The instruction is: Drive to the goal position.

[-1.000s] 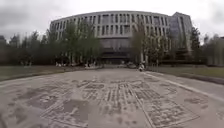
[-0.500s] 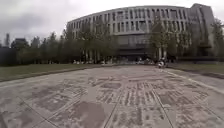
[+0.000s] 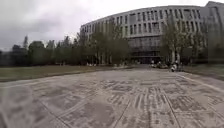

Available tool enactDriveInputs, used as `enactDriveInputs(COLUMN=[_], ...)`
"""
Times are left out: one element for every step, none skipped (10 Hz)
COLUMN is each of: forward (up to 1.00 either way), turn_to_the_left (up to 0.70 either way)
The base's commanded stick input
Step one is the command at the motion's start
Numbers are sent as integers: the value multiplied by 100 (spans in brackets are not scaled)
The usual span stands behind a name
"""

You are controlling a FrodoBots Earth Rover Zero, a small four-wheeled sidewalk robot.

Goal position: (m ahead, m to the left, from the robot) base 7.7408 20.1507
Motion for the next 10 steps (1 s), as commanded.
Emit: enactDriveInputs(forward=[0, 0, 0, 0, 0, 0, 0, 0, 0, 0], turn_to_the_left=[70, 70, 70, 70, 70, 70, 70, 70, 70, 70])
